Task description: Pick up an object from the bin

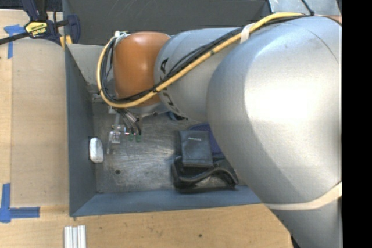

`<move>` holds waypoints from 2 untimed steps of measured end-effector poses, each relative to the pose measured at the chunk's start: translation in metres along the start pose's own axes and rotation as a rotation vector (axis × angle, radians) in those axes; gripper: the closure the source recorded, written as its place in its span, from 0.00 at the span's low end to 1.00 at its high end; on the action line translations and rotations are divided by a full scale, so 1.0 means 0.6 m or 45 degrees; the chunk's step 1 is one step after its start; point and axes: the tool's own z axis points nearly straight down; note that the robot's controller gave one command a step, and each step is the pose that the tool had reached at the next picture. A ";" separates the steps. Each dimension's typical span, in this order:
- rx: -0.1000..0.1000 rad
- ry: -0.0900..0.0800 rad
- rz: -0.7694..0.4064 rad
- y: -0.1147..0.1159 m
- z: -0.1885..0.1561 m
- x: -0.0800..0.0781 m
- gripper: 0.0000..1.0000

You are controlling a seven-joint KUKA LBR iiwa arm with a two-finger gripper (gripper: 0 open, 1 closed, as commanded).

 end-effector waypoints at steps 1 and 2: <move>-0.007 -0.010 0.096 -0.017 0.001 0.093 0.00; 0.002 -0.002 0.224 0.010 0.000 -0.024 0.00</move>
Offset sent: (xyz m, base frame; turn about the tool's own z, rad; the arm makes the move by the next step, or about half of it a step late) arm -0.0600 -0.0059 -0.0054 0.0756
